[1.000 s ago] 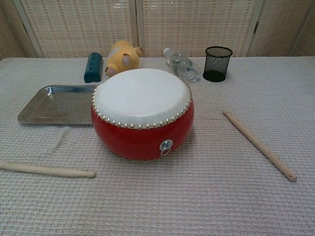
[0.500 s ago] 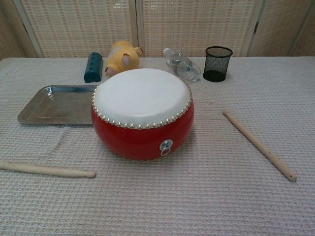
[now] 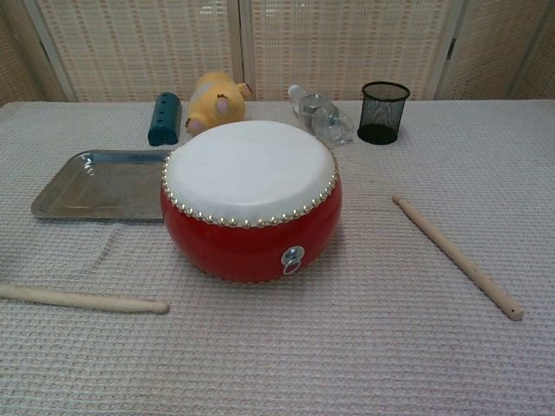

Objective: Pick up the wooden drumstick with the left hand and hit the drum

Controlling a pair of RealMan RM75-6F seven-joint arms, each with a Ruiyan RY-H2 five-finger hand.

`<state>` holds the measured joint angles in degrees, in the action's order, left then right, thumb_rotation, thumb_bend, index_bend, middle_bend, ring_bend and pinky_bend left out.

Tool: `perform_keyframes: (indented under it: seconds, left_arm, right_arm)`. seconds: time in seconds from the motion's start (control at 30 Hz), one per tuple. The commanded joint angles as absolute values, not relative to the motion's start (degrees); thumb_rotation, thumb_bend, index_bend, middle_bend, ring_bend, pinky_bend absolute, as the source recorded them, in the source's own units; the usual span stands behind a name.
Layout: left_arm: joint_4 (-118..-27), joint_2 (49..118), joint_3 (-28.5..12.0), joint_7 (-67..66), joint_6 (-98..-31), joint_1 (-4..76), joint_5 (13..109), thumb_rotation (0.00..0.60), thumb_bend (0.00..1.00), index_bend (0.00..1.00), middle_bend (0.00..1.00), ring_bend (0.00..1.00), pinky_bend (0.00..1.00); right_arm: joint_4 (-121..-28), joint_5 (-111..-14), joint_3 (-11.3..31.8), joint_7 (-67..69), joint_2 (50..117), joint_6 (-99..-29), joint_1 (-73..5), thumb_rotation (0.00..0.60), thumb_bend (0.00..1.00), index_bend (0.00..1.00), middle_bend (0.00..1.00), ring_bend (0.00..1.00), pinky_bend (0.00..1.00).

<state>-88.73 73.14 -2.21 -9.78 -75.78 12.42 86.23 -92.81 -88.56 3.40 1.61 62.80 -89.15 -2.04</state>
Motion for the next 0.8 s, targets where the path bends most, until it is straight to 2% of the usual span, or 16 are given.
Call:
perform_keyframes:
  seconds: [0.03,0.57,0.8]
  left_arm:
    - [-88.41,75.29,-1.68,-10.39,-73.75,13.92,86.36,0.6,0.39,0.41,0.29,0.25,0.22]
    - [-90.4,85.19,-0.29,-14.56,-66.36,18.45,85.23,0.6,0.36,0.42,0.25,0.17,0.12]
    - [-90.11,88.88,-0.64,-21.97,-65.08,18.97,81.18,0.6,0.31,0.41,0.16,0.02,0.01]
  right_arm:
    - [-92.64,-88.76,3.35,1.87,62.77,-89.44,-1.89,0.6,0.06,0.0,0.0,0.0,0.0]
    - [-91.46,-88.8,3.26,3.43,62.87,-88.94,-1.96,0.6,0.06,0.0,0.0,0.0,0.0]
    - [-90.54,-88.93,3.47,3.94,63.3,-89.62,-1.79,0.6,0.06,0.0,0.0,0.0,0.0]
